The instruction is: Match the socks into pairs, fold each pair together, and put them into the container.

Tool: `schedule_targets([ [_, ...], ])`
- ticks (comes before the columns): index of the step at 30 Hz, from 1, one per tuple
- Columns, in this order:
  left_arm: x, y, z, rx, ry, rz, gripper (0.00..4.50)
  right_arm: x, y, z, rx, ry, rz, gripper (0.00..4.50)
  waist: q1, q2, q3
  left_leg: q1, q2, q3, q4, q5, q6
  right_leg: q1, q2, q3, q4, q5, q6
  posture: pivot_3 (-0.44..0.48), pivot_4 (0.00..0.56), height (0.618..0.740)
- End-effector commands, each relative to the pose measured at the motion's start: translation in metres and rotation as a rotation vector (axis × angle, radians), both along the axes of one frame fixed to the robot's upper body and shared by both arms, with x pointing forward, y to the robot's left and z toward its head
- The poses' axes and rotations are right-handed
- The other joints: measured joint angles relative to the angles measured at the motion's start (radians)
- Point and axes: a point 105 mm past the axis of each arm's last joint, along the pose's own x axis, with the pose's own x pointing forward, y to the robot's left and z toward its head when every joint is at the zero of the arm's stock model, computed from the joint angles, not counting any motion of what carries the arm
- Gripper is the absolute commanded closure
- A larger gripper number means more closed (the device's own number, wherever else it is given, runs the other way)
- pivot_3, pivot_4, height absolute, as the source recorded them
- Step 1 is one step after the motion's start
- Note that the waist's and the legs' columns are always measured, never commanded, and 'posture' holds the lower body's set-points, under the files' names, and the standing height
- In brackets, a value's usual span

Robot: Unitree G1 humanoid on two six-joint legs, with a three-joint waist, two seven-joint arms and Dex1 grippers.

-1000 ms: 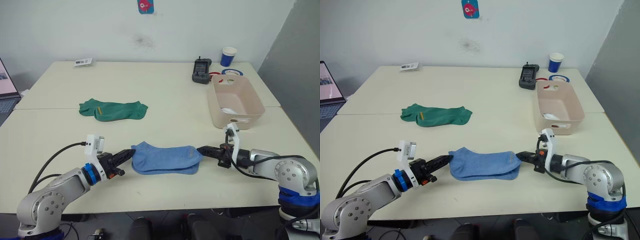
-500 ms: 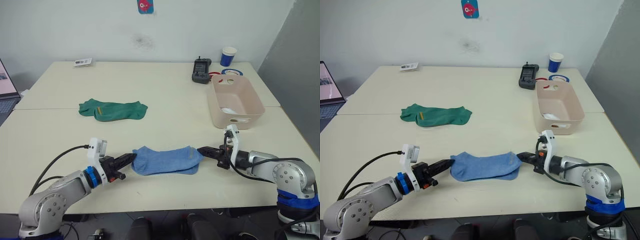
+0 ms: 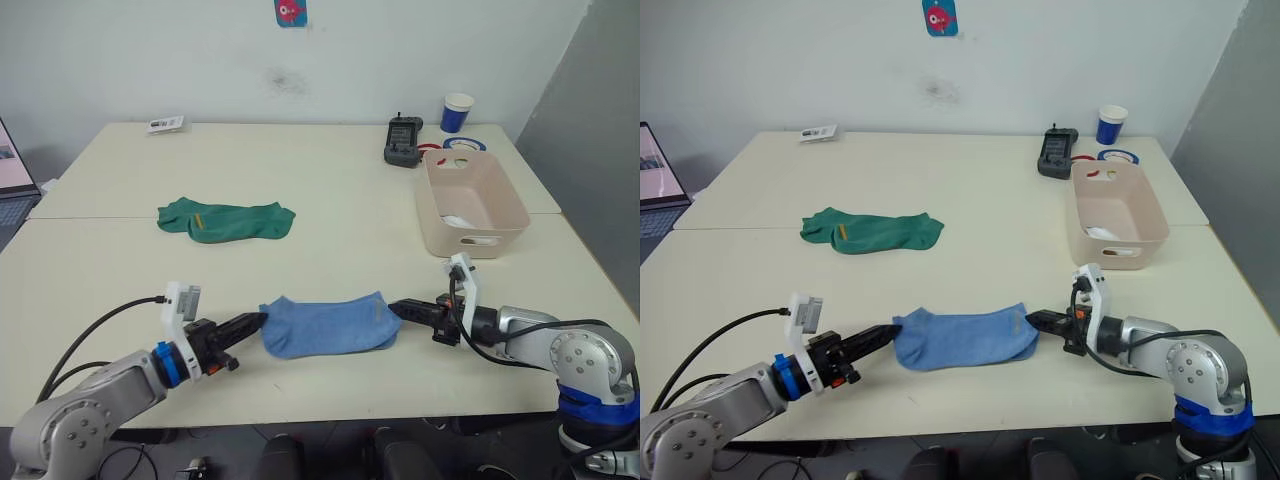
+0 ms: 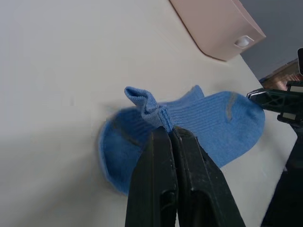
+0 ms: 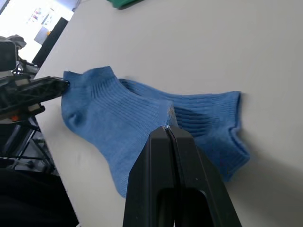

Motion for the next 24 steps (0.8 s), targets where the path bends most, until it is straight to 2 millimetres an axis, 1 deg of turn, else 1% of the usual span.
schedule_targets([
  [1,-0.008,-0.005,0.011,-0.009,-0.025,-0.067,4.48,-0.014,0.005,0.007,0.026,-0.003,0.042,4.5,0.0,0.0,0.0,0.0,0.0,0.0,0.0,0.0,0.0,0.0,0.0,0.0,0.0,0.0,0.0,0.0,0.15,0.74],
  [5,-0.01,-0.004,0.01,0.0,-0.011,-0.084,4.48,-0.017,0.002,0.004,0.027,0.012,0.024,4.5,0.001,0.0,0.0,0.0,0.0,0.0,0.0,0.0,0.0,0.0,-0.001,0.0,0.0,0.0,0.0,0.0,0.15,0.74],
  [9,-0.006,0.0,0.011,0.011,-0.022,-0.068,4.48,-0.015,0.0,0.005,0.023,0.01,0.013,4.5,0.001,0.0,0.0,0.0,0.0,0.0,-0.001,0.0,0.0,0.0,-0.001,0.0,0.0,-0.001,-0.001,0.0,0.15,0.74],
  [16,0.007,0.016,0.028,0.013,-0.079,-0.029,4.48,-0.007,0.001,0.01,0.028,-0.011,0.0,4.5,0.0,0.0,0.0,0.0,0.0,0.0,-0.001,0.0,0.0,0.0,-0.001,-0.001,0.0,-0.001,-0.001,0.0,0.15,0.74],
  [20,0.015,0.027,0.032,0.044,-0.098,-0.021,4.48,-0.004,0.002,0.011,0.031,-0.021,-0.003,4.5,0.0,0.001,0.0,0.0,-0.001,0.0,-0.002,0.0,0.0,0.0,-0.001,-0.001,0.0,-0.001,-0.002,0.0,0.15,0.74],
  [24,0.02,0.021,0.035,0.055,-0.126,-0.068,4.48,-0.003,0.003,0.016,0.038,-0.038,0.004,4.5,0.0,0.001,0.0,0.0,-0.001,0.0,-0.003,0.0,0.0,-0.001,-0.001,-0.001,-0.001,-0.001,-0.002,0.0,0.15,0.74],
])
